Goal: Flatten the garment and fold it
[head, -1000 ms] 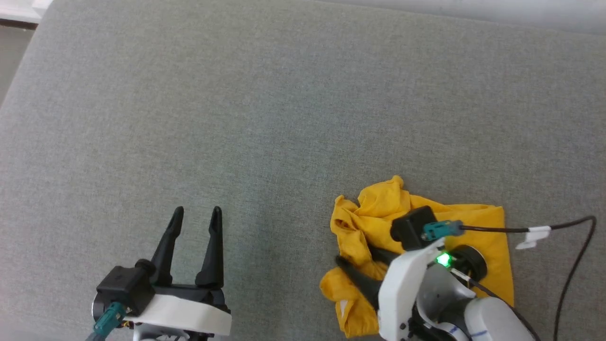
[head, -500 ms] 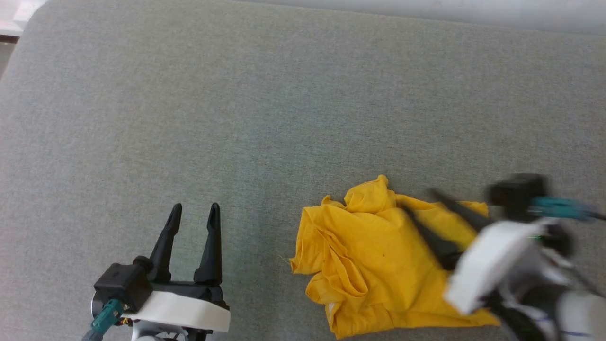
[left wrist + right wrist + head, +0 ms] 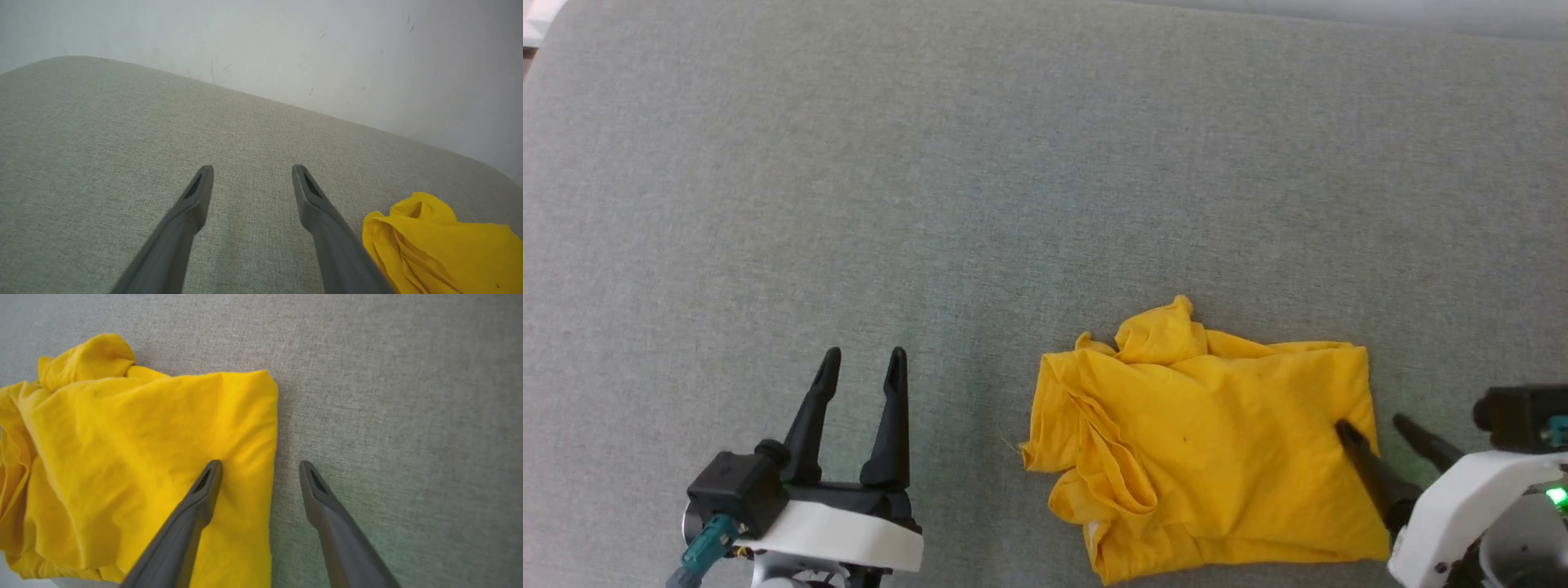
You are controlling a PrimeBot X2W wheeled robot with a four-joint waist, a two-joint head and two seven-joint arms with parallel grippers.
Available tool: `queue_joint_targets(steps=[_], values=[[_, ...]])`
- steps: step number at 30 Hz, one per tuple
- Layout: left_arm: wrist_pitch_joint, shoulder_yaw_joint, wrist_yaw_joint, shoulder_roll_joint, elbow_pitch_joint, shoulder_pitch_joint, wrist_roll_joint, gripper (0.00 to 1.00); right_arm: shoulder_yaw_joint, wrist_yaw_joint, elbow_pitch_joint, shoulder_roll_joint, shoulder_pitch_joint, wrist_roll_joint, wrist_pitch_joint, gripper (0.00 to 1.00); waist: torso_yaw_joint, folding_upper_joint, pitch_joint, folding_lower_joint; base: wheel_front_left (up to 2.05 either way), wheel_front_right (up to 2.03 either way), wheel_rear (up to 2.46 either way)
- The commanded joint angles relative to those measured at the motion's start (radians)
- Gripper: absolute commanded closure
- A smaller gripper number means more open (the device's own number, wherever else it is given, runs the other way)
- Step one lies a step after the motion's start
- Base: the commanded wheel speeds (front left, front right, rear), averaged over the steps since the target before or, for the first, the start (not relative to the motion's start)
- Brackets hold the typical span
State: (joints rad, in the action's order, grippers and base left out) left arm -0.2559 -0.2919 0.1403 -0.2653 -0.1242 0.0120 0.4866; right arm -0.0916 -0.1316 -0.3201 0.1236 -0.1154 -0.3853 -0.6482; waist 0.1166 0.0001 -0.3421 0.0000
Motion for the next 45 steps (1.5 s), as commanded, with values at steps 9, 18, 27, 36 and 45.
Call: queue_joint_targets(steps=[9, 18, 27, 36, 45], values=[[0.007, -0.006, 0.001, -0.016, -0.020, -0.025, -0.013, 0.00, 0.033, 0.001, 0.148, -0.021, 0.024, -0.036, 0.011, 1.00, 0.027, -0.0001, 0.011, 0.0000, 0.00, 0.00, 0.00], [0.005, -0.001, 0.018, -0.022, -0.056, -0.022, -0.031, 0.00, 0.041, 0.001, 0.167, -0.031, 0.082, -0.041, 0.064, 1.00, 0.018, -0.0001, 0.051, 0.0000, 0.00, 0.00, 0.00], [0.002, 0.002, 0.030, -0.044, -0.087, -0.038, -0.076, 0.00, 0.003, 0.001, 0.183, 0.021, 0.172, -0.009, 0.096, 1.00, -0.030, -0.0001, 0.074, 0.0000, 0.00, 0.00, 0.00], [0.016, 0.002, 0.039, -0.067, -0.113, -0.058, -0.103, 0.00, 0.006, 0.001, 0.233, 0.137, 0.279, 0.034, 0.094, 1.00, -0.147, -0.0001, 0.091, 0.0000, 0.00, 0.00, 0.00], [0.051, 0.013, 0.049, -0.098, -0.140, -0.080, -0.114, 0.00, 0.087, 0.001, 0.303, 0.240, 0.434, 0.045, 0.093, 1.00, -0.294, -0.0001, 0.087, 0.0000, 0.00, 0.00, 0.00]])
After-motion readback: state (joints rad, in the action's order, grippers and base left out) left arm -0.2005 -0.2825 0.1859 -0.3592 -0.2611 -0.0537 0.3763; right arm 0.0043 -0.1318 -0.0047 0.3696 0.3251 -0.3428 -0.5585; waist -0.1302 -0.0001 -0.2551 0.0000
